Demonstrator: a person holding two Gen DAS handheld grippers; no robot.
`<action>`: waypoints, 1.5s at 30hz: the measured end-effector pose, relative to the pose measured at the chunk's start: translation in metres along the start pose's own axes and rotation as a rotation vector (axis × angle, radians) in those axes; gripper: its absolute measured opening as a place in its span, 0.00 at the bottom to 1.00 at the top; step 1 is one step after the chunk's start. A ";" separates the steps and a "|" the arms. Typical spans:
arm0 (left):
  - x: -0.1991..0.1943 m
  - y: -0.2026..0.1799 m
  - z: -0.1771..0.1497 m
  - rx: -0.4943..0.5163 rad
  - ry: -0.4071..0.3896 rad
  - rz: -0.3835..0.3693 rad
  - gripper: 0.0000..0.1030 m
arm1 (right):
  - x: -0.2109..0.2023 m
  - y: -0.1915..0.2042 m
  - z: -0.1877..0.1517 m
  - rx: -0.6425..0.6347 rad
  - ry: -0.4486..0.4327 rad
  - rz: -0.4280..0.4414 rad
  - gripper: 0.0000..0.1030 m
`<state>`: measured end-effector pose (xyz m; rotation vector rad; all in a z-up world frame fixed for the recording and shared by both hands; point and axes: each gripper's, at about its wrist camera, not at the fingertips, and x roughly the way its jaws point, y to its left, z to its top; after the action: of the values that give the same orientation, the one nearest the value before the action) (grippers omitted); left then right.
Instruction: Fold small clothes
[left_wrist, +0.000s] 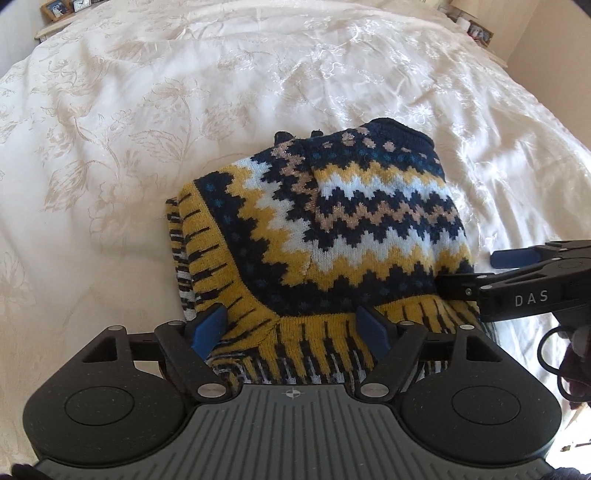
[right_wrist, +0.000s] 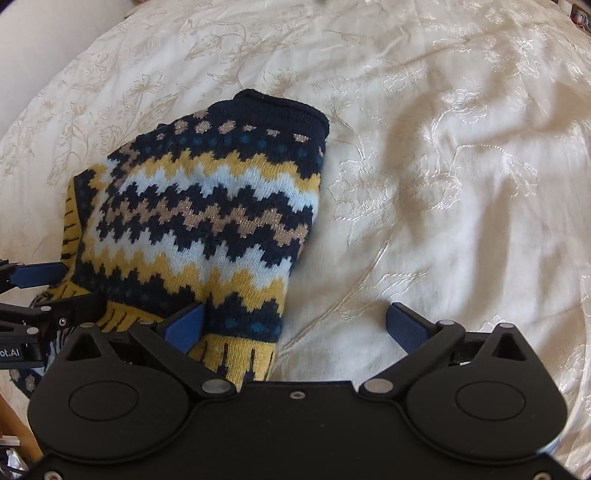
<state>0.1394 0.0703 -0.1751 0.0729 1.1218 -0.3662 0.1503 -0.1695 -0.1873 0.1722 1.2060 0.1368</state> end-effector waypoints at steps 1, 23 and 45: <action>-0.003 -0.001 0.000 -0.006 -0.003 0.003 0.74 | -0.003 0.000 0.001 -0.004 -0.005 -0.002 0.99; -0.127 -0.056 0.011 -0.099 -0.183 0.205 0.74 | -0.146 0.008 -0.021 -0.040 -0.303 0.148 0.99; -0.128 -0.053 -0.010 -0.117 -0.071 0.284 0.73 | -0.158 0.017 -0.033 -0.001 -0.234 0.137 0.99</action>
<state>0.0654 0.0548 -0.0592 0.1136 1.0440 -0.0494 0.0638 -0.1815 -0.0509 0.2629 0.9611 0.2301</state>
